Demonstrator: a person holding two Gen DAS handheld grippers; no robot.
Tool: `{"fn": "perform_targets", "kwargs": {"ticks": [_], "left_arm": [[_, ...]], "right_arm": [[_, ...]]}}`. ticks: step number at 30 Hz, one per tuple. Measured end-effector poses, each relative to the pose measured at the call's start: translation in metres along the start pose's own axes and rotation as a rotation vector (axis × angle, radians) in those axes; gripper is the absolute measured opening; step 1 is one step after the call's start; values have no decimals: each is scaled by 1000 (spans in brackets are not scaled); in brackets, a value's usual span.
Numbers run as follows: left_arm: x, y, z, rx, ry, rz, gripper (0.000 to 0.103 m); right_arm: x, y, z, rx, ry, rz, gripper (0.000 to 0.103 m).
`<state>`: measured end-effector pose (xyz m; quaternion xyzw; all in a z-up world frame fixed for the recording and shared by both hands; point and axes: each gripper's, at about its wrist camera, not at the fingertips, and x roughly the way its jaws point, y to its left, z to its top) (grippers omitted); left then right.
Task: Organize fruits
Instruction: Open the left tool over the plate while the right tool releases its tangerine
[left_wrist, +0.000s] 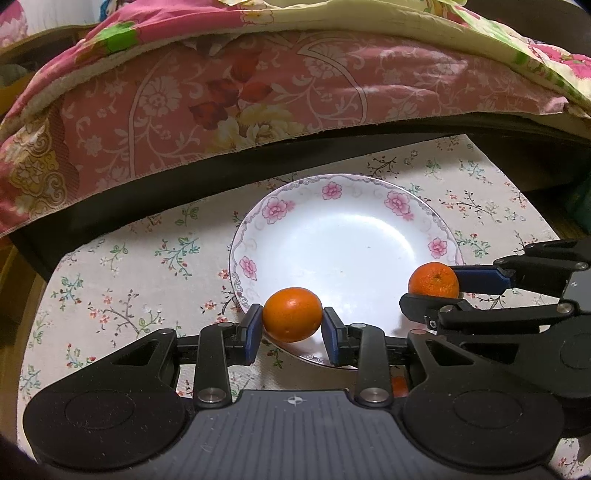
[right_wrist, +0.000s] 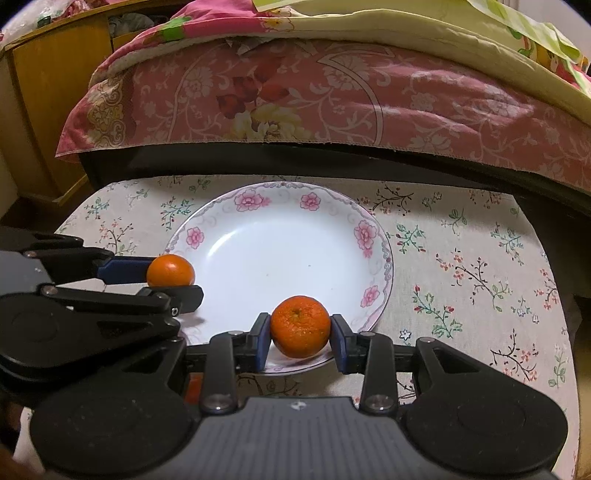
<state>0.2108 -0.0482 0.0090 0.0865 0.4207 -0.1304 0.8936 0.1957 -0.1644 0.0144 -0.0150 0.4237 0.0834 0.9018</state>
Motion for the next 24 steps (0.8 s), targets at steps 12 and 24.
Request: {"fn": "perform_targets", "kwargs": {"ticks": [12, 24], "left_arm": [[3, 5, -1, -6, 8, 18, 52], [-5, 6, 0, -1, -9, 36, 52]], "right_arm": [[1, 1, 1, -22, 1, -13, 30], [-3, 1, 3, -17, -16, -14, 36]]}}
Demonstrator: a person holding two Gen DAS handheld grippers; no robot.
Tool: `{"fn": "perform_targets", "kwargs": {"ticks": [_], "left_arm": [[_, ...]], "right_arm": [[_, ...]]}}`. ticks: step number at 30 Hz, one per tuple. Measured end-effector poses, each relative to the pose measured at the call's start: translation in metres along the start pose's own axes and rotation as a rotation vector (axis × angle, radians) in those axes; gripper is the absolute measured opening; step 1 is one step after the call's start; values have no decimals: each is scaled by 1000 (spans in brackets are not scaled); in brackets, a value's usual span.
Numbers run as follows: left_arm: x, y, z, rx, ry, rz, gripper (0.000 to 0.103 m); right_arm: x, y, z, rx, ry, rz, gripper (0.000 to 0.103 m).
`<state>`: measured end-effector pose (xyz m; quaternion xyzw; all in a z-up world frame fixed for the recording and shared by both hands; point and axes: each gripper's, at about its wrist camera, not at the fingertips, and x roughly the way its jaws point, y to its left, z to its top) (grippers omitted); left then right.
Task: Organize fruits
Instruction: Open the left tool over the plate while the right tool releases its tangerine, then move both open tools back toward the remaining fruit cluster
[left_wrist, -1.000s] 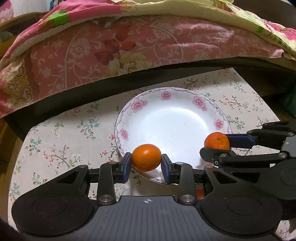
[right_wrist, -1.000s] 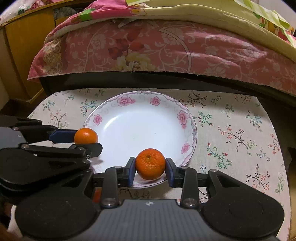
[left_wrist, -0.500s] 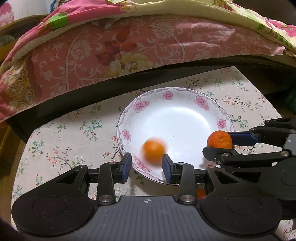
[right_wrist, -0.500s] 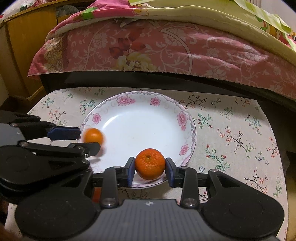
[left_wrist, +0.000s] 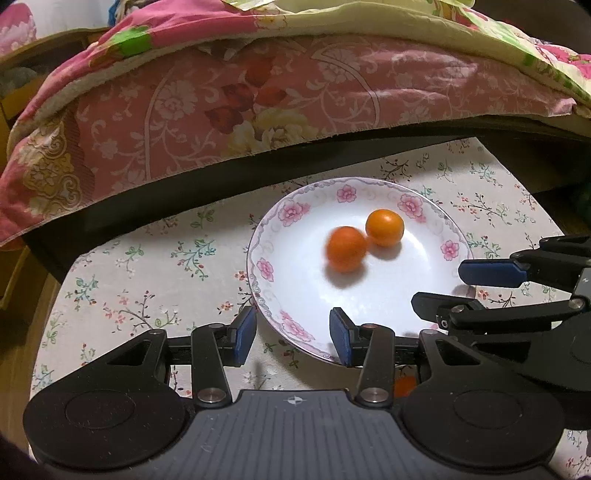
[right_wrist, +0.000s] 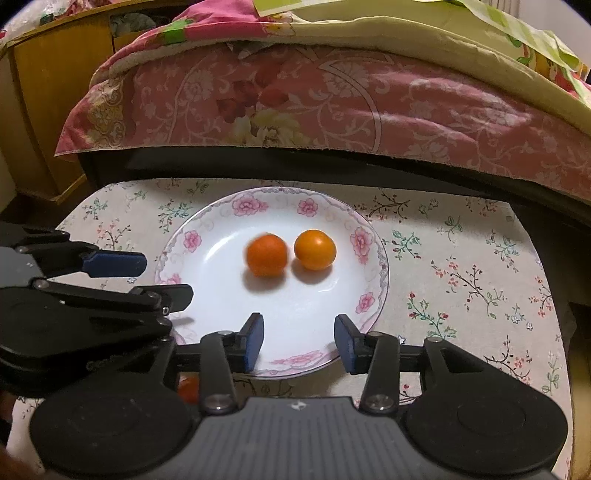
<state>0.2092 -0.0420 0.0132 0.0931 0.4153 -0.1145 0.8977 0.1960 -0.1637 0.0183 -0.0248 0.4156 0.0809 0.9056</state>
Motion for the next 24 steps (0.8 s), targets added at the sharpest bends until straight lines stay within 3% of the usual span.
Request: {"fn": "perform_targets", "kwargs": {"ticks": [14, 24], "left_arm": [[-27, 2, -13, 1, -4, -5, 54], [-55, 0, -36, 28, 13, -36, 62]], "right_arm": [[-23, 12, -8, -32, -14, 28, 36], [-50, 17, -23, 4, -9, 40, 36]]}}
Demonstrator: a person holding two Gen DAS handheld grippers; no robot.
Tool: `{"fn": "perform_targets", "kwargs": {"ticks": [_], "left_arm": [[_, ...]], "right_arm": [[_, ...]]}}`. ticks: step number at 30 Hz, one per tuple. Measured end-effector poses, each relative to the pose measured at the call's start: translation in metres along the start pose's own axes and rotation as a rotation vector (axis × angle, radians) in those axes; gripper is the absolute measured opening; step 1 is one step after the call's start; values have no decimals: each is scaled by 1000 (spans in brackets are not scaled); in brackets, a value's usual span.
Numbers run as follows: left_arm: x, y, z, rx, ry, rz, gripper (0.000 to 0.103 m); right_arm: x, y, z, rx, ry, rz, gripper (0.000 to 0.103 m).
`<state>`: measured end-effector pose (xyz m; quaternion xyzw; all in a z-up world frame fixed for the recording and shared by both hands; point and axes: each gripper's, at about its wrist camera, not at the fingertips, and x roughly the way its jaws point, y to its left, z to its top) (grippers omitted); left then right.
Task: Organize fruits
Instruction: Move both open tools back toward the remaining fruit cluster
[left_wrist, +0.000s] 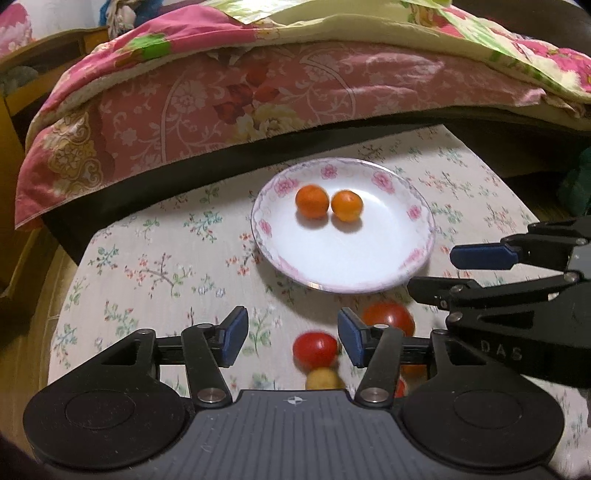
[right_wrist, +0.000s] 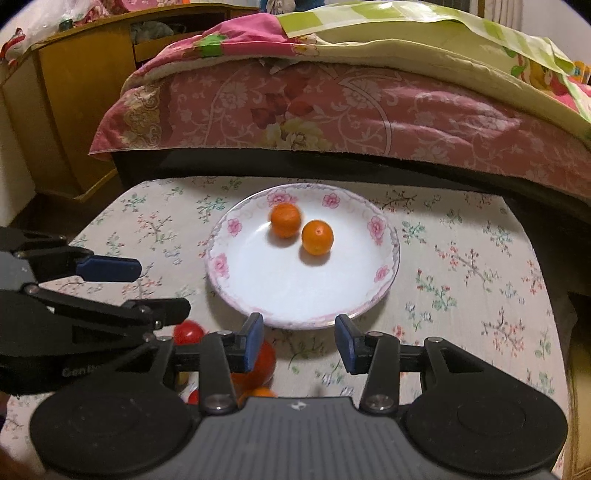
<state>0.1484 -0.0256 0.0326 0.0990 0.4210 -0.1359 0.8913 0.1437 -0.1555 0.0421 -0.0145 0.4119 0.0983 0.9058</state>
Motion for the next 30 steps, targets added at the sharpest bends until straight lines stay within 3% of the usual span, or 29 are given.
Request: {"fn": "perform_targets", "kwargs": {"ticks": [15, 30], "left_arm": [[-11, 4, -44, 56, 95, -48, 62], [-4, 14, -53, 56, 124, -109, 63]], "right_arm": [[-11, 15, -45, -39, 89, 44, 36], [10, 22, -46, -101, 111, 70, 36]]}}
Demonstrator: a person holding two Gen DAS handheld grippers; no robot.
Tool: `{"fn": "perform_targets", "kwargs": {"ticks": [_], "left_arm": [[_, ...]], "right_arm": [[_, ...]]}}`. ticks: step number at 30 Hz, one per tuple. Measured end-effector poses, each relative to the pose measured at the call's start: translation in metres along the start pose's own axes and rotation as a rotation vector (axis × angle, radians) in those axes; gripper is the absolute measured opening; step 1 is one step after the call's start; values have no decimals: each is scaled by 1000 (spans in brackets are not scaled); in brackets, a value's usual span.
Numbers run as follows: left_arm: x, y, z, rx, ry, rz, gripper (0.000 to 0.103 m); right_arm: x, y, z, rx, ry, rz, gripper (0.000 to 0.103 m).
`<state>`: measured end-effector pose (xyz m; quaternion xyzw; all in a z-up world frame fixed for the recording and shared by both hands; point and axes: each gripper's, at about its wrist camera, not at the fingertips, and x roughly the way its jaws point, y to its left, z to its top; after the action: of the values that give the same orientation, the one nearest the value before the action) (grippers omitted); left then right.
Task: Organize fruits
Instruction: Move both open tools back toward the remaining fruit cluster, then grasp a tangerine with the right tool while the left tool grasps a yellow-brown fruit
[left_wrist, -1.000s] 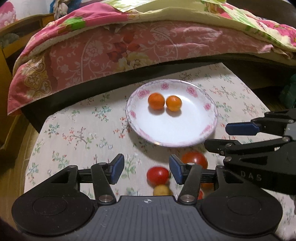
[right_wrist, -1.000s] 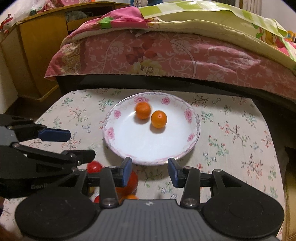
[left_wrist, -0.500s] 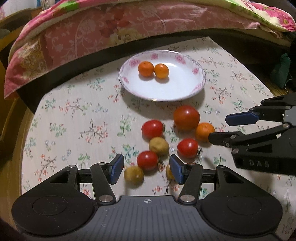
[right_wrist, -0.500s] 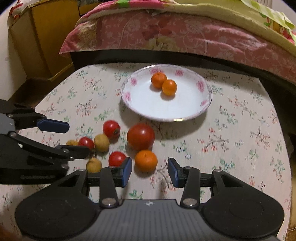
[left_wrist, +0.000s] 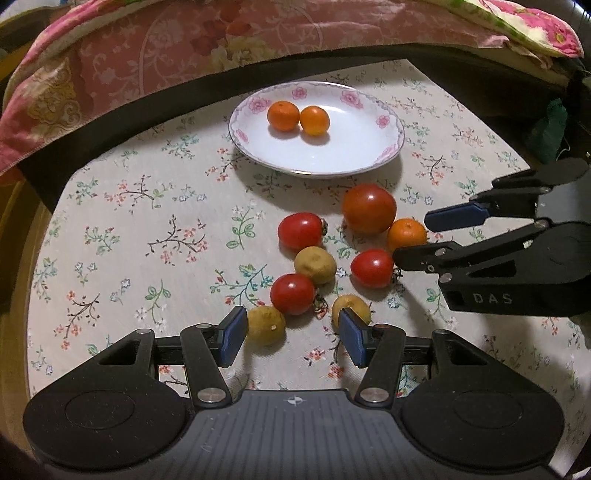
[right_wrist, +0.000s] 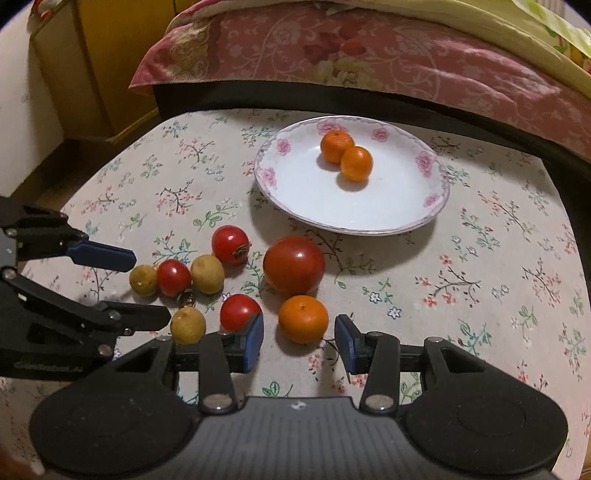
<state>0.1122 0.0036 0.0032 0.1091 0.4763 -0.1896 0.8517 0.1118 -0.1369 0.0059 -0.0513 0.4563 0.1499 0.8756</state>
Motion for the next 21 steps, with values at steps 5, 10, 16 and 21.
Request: {"fn": "perform_targets", "kwargs": {"ticks": [5, 10, 16, 21], "left_arm": [[0, 6, -2, -2, 2, -11, 63], [4, 11, -4, -8, 12, -17, 63], [8, 10, 0, -2, 9, -19, 63], [11, 10, -3, 10, 18, -18, 62]], "right_arm": [[7, -2, 2, 1, 10, 7, 36], [14, -4, 3, -1, 30, 11, 36], [16, -2, 3, -7, 33, 20, 36], [17, -3, 3, -6, 33, 24, 36]]}}
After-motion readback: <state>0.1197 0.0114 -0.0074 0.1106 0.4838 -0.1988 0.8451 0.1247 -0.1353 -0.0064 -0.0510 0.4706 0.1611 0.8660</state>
